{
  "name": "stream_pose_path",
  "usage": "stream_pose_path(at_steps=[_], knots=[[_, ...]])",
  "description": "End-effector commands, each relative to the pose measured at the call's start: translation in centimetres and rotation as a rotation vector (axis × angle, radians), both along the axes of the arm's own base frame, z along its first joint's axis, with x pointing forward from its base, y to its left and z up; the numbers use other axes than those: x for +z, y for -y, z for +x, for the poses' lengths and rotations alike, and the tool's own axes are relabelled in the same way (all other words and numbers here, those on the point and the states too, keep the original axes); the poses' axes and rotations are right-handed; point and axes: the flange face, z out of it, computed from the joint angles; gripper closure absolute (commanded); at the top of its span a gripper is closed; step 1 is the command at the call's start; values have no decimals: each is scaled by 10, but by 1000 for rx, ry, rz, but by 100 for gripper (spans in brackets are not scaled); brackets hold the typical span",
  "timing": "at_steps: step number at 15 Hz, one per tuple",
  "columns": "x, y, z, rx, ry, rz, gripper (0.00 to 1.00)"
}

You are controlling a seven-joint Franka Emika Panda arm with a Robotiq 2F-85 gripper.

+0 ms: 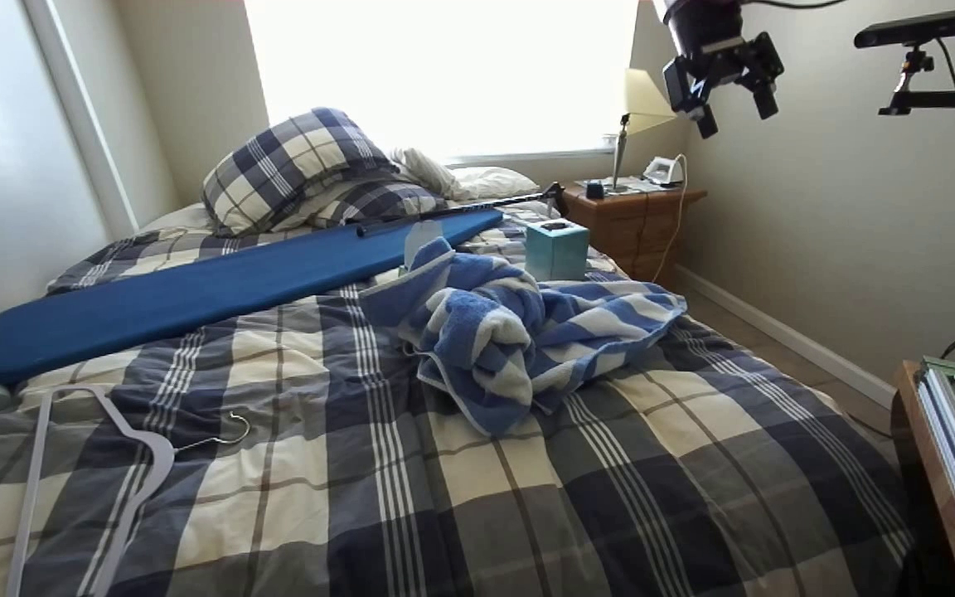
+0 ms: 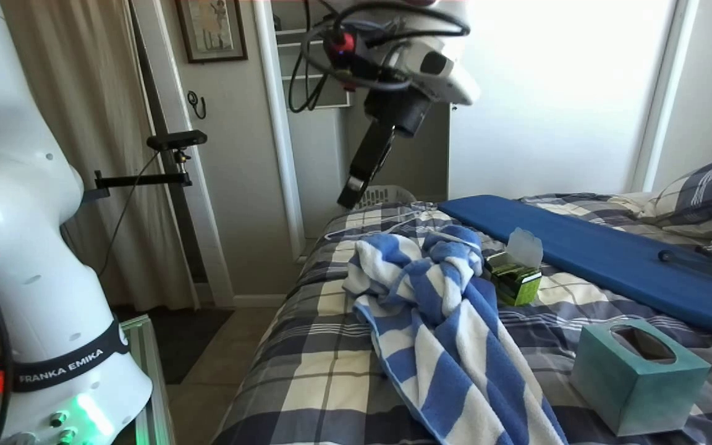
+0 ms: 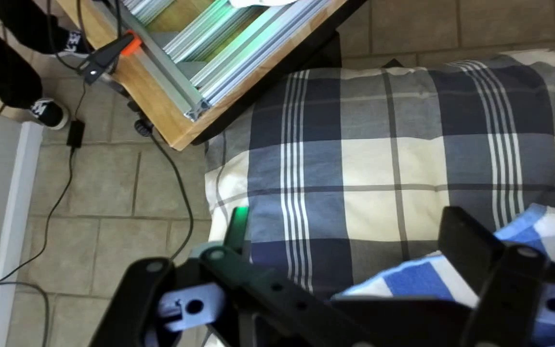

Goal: Move the towel to the right

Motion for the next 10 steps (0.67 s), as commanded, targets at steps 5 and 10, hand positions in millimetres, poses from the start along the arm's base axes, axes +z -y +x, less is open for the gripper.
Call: stream_pose_path(at_steps=[5, 10], knots=[[-80, -23, -65, -170, 291, 43, 0], [-89, -18, -52, -136, 244, 47, 0]])
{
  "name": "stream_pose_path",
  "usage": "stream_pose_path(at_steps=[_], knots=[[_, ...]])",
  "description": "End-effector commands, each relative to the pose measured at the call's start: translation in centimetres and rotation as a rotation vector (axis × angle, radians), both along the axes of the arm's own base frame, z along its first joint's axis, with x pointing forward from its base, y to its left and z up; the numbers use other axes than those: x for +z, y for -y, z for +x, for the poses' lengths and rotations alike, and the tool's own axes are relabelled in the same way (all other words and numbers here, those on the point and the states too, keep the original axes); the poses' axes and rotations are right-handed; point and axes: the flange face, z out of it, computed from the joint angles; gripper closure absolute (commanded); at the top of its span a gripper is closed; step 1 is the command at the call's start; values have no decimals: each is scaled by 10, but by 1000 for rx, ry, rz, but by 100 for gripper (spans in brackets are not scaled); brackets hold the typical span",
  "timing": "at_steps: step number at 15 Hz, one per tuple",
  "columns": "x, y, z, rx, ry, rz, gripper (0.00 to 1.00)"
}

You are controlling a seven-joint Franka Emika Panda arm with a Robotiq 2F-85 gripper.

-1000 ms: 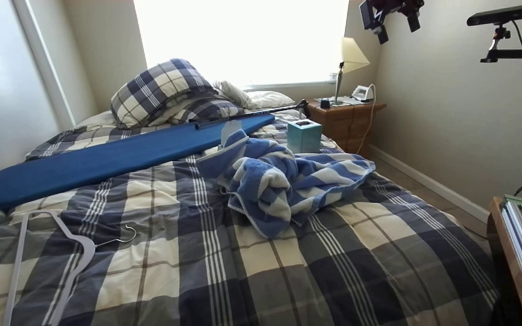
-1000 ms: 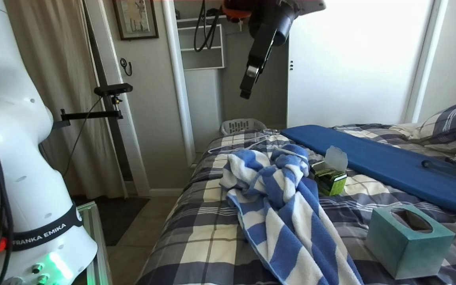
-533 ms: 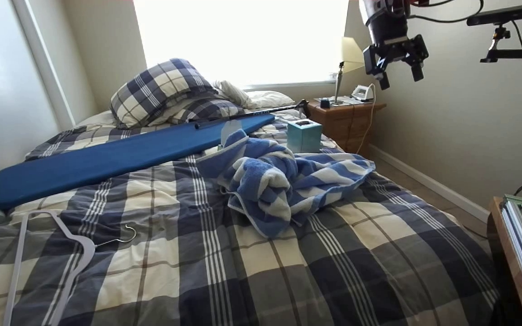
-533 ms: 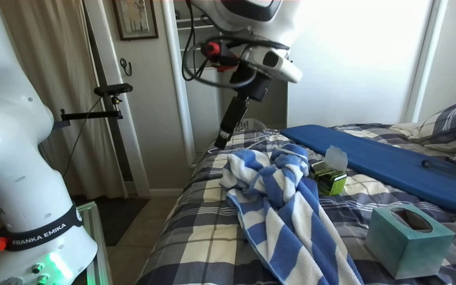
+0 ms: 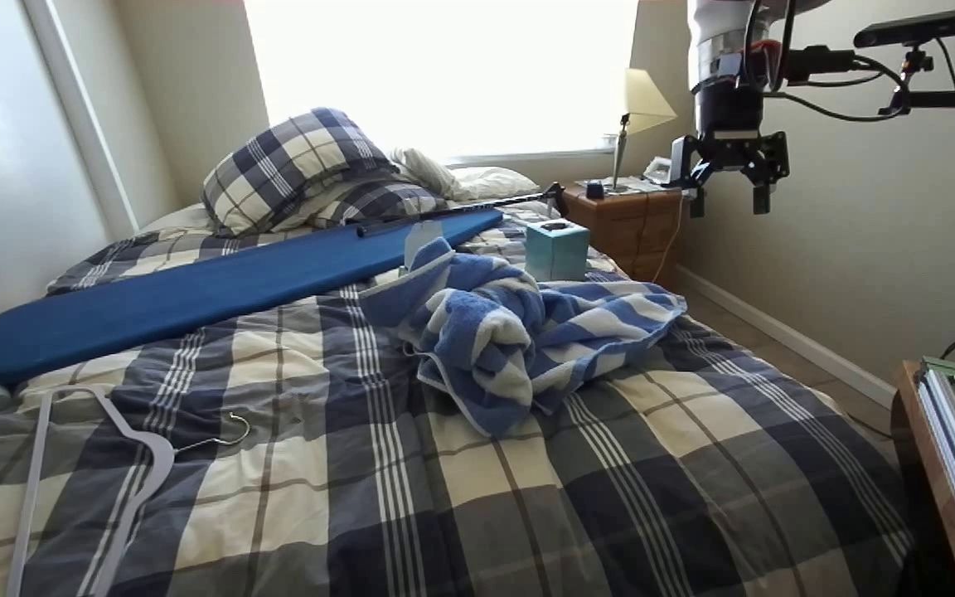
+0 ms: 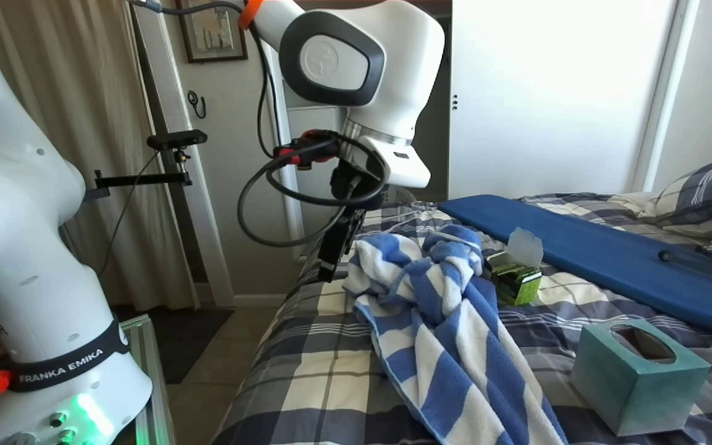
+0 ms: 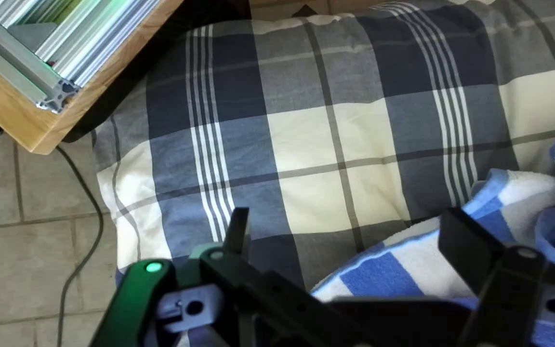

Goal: Move the towel to the right

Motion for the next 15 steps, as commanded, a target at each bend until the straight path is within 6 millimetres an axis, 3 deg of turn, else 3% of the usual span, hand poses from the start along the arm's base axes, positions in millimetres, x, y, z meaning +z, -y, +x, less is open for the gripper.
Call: stream_pose_path(at_steps=[1, 4, 6, 13, 15], knots=[[2, 1, 2, 0, 3, -2, 0], [4, 2, 3, 0, 7, -5, 0], [-18, -8, 6, 12, 43, 26, 0], [-129, -49, -31, -159, 198, 105, 0], [-131, -50, -35, -164, 295, 120, 0]])
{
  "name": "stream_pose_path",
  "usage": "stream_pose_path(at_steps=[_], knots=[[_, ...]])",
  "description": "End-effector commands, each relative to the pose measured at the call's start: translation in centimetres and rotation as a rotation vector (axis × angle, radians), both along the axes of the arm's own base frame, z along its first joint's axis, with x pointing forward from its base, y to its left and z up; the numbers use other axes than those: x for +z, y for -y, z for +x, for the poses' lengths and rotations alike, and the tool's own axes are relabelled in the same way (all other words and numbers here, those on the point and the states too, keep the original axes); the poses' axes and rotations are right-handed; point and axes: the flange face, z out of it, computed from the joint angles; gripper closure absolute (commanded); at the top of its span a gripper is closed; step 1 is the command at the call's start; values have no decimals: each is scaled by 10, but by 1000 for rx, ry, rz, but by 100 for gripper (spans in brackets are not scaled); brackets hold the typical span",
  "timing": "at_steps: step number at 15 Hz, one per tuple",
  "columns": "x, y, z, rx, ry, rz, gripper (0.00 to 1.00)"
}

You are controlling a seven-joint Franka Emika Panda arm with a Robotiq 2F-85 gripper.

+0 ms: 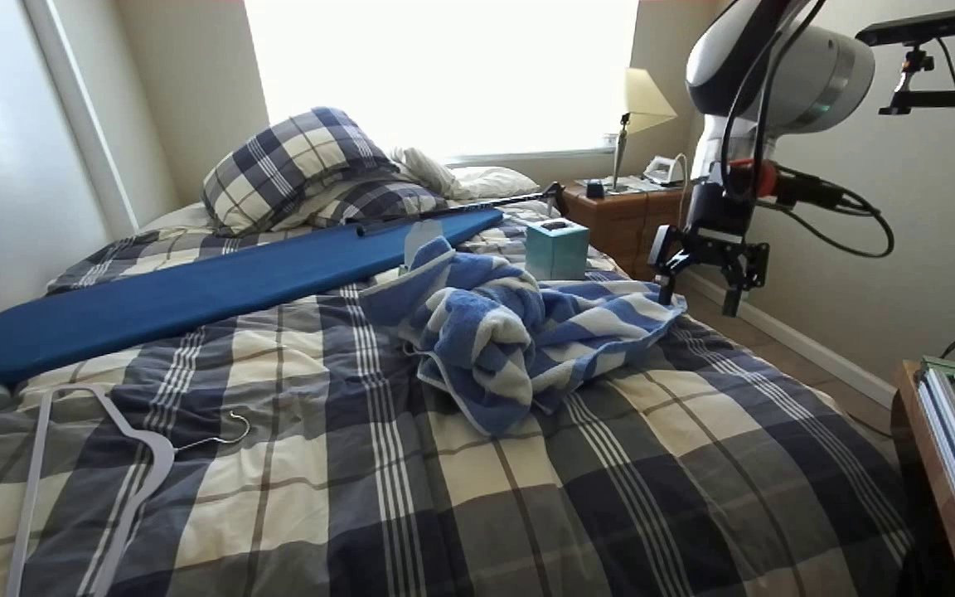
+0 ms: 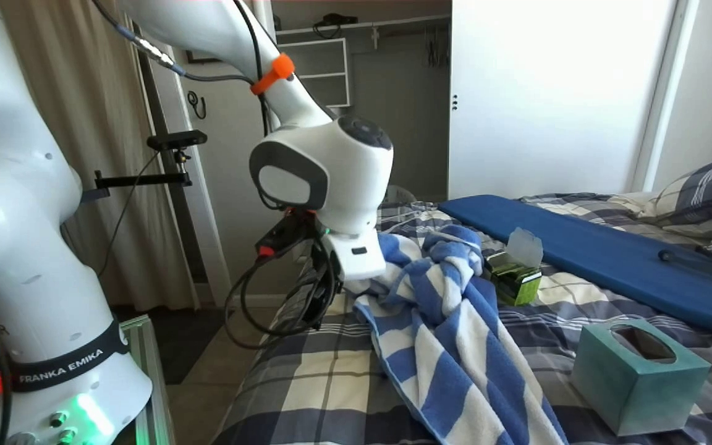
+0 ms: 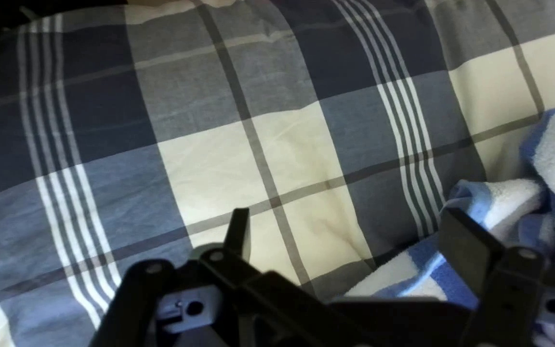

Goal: Move the towel to the right

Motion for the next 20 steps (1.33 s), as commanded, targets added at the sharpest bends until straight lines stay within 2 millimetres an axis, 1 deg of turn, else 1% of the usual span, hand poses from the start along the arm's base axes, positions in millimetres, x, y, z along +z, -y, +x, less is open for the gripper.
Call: stream_pose_path(at_steps=[1, 3, 5, 6, 7, 8, 9, 10, 11, 14, 18, 20], knots=[[-11, -5, -5, -24, 152, 23, 0], [-14, -13, 7, 1, 233, 78, 0], [-23, -28, 19, 35, 308, 158, 0], [-31, -39, 25, 56, 340, 192, 0], [-46, -54, 29, 80, 357, 206, 0], [-68, -63, 27, 108, 349, 226, 0], [-31, -48, 18, 67, 339, 190, 0], [-40, -54, 18, 83, 327, 198, 0], [-43, -56, 18, 85, 319, 199, 0], [-38, -49, 19, 73, 333, 192, 0], [-36, -48, 19, 72, 338, 190, 0], [-48, -48, 23, 45, 337, 205, 0]])
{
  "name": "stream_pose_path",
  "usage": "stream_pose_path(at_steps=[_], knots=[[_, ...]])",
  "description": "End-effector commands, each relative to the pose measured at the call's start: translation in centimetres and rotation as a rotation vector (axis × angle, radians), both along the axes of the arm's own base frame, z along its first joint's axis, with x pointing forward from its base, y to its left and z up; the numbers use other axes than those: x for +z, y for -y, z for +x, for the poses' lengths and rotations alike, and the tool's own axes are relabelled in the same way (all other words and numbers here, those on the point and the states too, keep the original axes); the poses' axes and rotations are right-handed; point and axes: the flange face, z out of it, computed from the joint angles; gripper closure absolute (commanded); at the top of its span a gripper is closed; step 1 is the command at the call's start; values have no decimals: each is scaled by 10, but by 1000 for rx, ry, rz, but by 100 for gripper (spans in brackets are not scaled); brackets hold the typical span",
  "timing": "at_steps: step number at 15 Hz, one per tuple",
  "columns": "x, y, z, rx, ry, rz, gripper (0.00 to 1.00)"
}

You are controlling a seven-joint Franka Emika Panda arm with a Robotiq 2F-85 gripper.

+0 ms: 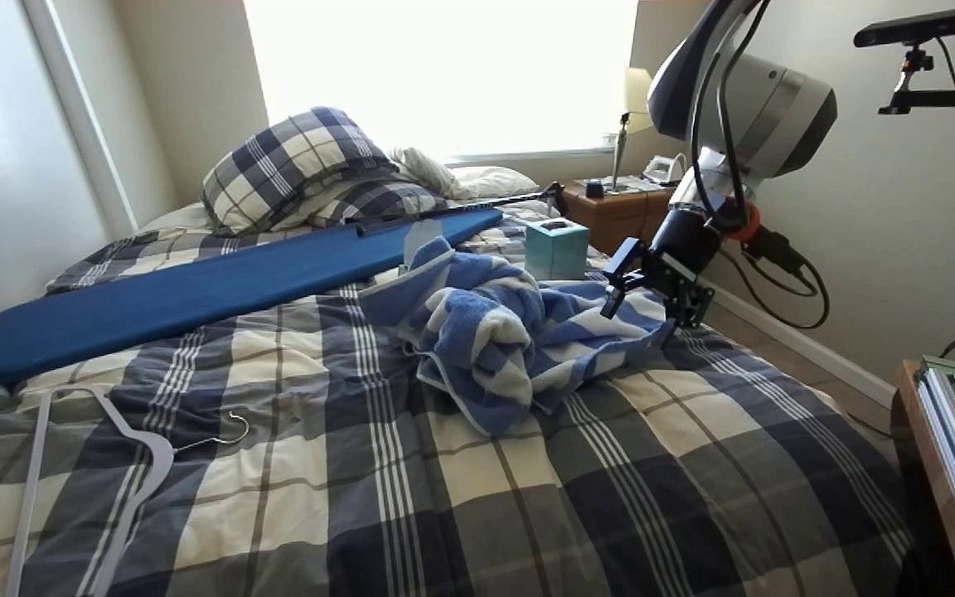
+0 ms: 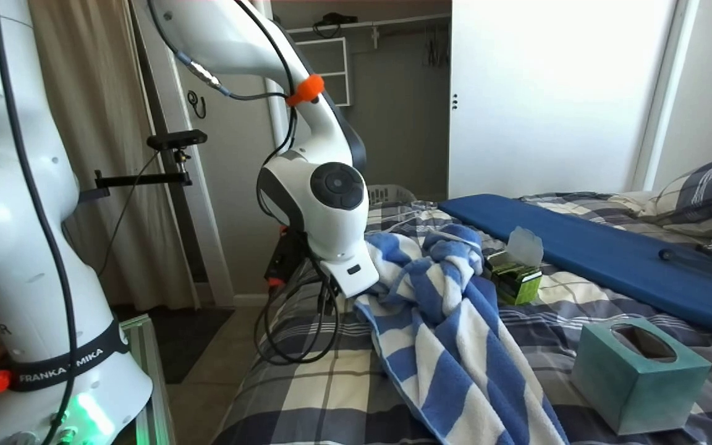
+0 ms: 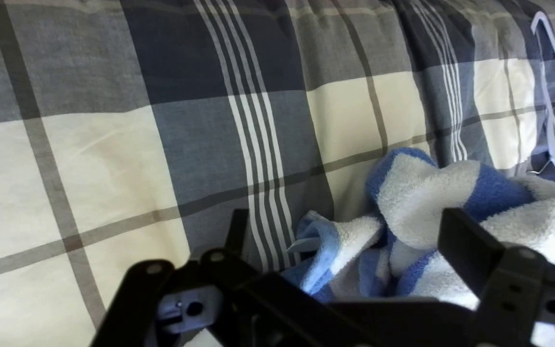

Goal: Move the towel to the right

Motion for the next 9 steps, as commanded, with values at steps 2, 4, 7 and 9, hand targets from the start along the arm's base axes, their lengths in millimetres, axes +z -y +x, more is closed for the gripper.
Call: stream_pose_path(at_steps=[2, 4, 7, 9], knots=[[-24, 0, 3, -36, -12, 21, 0], [-39, 1, 5, -57, 1, 34, 0], [-61, 5, 12, -68, 47, 35, 0], [-76, 5, 20, -58, 84, 40, 0]])
